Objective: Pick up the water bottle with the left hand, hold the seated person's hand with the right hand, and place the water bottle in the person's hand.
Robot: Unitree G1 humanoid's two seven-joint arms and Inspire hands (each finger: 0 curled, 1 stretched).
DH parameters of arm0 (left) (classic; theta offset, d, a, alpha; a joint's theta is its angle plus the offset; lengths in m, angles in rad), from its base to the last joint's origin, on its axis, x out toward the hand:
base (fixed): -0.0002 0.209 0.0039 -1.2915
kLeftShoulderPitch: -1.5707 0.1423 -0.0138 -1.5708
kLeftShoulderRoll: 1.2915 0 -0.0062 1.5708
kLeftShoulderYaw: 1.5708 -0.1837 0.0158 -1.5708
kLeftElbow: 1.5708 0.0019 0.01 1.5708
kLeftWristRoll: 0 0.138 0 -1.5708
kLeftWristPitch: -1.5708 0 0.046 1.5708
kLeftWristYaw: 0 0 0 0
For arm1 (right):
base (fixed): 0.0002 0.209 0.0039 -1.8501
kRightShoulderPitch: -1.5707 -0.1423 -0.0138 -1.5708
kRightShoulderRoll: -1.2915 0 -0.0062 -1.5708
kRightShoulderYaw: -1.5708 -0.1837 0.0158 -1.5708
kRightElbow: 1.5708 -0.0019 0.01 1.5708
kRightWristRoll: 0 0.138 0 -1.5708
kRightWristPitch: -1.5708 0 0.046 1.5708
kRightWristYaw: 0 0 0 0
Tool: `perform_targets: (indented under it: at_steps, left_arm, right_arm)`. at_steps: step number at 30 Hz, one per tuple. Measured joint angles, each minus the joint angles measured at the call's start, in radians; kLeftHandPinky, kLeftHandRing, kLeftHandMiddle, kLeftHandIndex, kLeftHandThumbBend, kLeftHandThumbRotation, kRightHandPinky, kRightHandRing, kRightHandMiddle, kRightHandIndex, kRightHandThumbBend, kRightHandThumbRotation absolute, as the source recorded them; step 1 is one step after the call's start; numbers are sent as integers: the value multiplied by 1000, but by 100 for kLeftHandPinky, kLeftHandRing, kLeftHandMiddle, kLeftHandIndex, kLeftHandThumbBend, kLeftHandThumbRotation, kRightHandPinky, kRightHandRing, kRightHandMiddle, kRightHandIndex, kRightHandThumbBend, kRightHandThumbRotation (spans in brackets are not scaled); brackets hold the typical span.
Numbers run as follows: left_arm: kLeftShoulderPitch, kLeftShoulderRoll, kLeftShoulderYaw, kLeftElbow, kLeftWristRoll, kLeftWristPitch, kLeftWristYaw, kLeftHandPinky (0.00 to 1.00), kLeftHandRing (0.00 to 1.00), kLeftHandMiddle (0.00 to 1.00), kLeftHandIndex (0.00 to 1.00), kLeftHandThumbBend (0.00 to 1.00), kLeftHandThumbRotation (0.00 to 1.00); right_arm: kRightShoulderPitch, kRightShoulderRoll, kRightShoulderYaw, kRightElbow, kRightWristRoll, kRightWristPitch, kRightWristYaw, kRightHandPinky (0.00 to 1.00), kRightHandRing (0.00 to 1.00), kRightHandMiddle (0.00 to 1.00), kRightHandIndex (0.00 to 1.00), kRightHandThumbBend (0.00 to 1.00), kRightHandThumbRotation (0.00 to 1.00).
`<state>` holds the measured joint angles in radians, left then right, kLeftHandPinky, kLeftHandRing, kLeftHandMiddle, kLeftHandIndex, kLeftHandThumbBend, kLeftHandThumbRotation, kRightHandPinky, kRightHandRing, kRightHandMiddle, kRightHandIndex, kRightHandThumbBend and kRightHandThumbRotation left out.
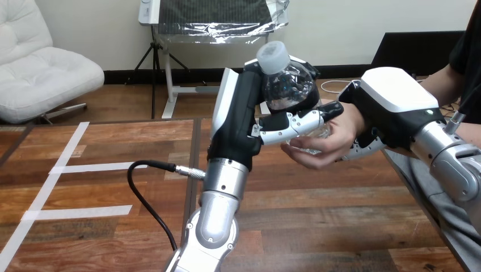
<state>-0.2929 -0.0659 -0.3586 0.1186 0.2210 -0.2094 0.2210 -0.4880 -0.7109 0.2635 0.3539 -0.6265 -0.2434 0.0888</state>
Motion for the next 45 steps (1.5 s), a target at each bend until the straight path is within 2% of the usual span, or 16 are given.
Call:
perform_targets:
  at_steps: [19,28,29,37,38,40,43,45]
  left_arm:
    - [-6,0,-22,8,-12,-16,13,37,39,44,48,62,0]
    - [-7,0,-24,11,-14,-17,13,37,40,44,48,62,0]
    - [-7,0,-24,12,-13,-17,13,37,40,44,48,61,0]
    - [-8,0,-27,14,-3,-16,11,40,45,49,52,63,0]
    - [-8,0,-28,14,1,-16,11,44,51,55,57,66,1]
    - [-9,0,-31,12,13,-12,11,46,54,59,60,67,1]
    - [-10,0,-36,8,29,2,9,55,65,69,69,69,7]
    - [-11,0,-40,3,41,16,7,64,74,77,79,72,15]
  right_arm:
    - [19,0,-26,-21,-4,2,2,11,17,24,27,84,0]
    - [19,-6,-27,-23,-50,-7,-6,26,34,42,43,85,0]
    - [19,-6,-27,-24,-53,-7,-5,31,40,48,48,86,0]
    - [19,-17,-27,-43,-55,-15,18,50,61,68,68,88,0]
    - [19,-19,-27,-47,-54,-17,24,55,68,74,73,88,0]
    - [19,-24,-27,-56,-52,-20,41,59,73,77,76,88,0]
    - [19,-31,-27,-67,-50,-20,60,67,80,83,81,89,0]
    - [19,-37,-27,-73,-47,-20,72,73,86,88,84,90,0]
